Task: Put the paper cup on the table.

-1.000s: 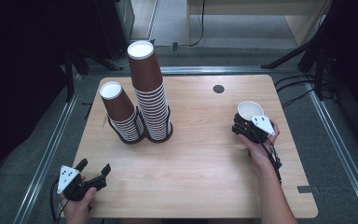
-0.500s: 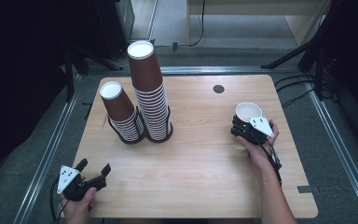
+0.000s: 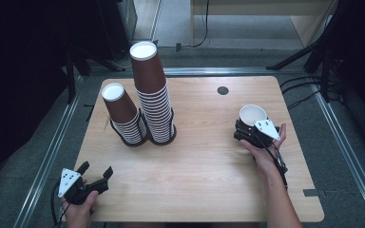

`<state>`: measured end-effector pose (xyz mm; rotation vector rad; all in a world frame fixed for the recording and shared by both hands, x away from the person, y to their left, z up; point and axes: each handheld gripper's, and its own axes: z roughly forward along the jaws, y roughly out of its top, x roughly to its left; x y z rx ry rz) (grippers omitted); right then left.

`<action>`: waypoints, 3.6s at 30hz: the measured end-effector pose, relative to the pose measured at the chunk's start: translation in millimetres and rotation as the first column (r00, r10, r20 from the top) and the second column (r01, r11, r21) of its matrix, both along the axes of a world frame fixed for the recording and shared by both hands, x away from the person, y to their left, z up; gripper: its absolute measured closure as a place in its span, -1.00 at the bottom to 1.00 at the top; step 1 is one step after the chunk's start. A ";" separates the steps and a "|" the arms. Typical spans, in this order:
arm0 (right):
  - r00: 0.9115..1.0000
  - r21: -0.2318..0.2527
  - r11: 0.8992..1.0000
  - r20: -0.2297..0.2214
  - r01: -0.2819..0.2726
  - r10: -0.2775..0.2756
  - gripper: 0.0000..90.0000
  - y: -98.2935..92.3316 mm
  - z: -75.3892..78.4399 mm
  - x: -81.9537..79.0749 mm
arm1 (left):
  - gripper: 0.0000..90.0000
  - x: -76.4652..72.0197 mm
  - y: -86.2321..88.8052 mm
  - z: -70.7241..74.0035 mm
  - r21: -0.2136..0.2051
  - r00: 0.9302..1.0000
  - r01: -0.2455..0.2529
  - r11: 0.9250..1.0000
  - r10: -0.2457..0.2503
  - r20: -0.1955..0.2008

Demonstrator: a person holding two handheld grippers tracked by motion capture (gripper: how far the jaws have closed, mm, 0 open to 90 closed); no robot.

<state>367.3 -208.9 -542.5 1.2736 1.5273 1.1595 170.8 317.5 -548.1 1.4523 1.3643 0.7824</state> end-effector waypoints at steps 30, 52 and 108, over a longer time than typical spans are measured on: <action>0.999 -0.005 0.999 0.024 -0.039 0.039 -1.00 -11.8 6.8 -29.7 | -0.89 -0.4 -1.2 0.1 0.010 1.000 -0.001 1.000 0.001 0.004; 0.997 0.007 0.999 0.059 -0.052 0.052 -1.00 -29.4 16.1 -61.6 | -0.89 -0.2 -1.7 0.0 0.012 1.000 -0.001 1.000 0.001 0.005; 0.991 0.014 1.000 0.137 -0.005 0.003 -1.00 -94.2 9.2 -146.9 | -0.89 -1.1 -2.9 -0.1 0.021 1.000 -0.006 1.000 0.006 0.008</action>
